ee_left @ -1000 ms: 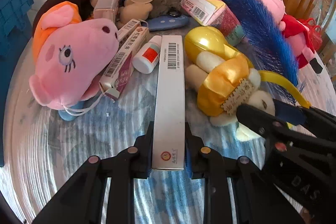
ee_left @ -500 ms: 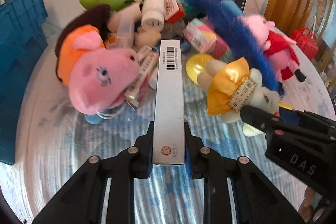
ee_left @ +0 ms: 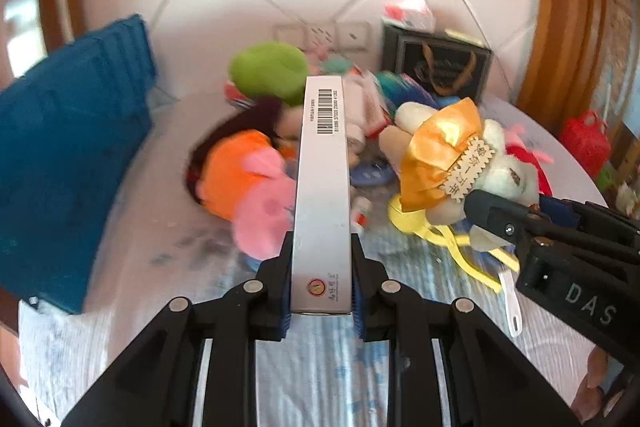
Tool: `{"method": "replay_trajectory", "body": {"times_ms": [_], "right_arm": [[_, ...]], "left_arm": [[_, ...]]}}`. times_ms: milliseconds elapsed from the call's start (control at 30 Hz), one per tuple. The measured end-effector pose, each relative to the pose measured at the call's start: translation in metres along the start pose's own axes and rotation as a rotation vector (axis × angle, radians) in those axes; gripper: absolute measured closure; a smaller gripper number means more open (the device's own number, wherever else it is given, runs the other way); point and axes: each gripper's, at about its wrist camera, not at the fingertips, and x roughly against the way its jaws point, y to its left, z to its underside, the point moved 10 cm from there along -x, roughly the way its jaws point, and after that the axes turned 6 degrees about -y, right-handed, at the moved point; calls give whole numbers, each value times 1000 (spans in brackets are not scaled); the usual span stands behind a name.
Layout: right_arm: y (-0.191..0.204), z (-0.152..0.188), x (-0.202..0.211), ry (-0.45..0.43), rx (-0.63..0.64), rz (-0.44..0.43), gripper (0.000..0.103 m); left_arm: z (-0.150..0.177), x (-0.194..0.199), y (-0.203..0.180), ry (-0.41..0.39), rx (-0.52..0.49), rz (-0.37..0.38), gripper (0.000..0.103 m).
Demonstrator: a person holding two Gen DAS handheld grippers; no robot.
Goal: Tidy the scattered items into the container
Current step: 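Carry the white box with the left tool while the right tool carries the teddy bear to the crate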
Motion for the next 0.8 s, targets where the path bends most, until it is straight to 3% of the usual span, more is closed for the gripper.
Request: {"method": "replay_trajectory", "body": {"times_ms": [367,600,800], "right_arm": [[121,-46,27,-118,145,-176,63],[204,-62,35,-182,201,-224,63],[295,-90,43,-266,231,-260,63]], "left_arm": [[-32,72,97,-133,102,-172,81],[-48,104,172,-209,129,-219,81],[-81,139,258,-308,129,-250,81]]}}
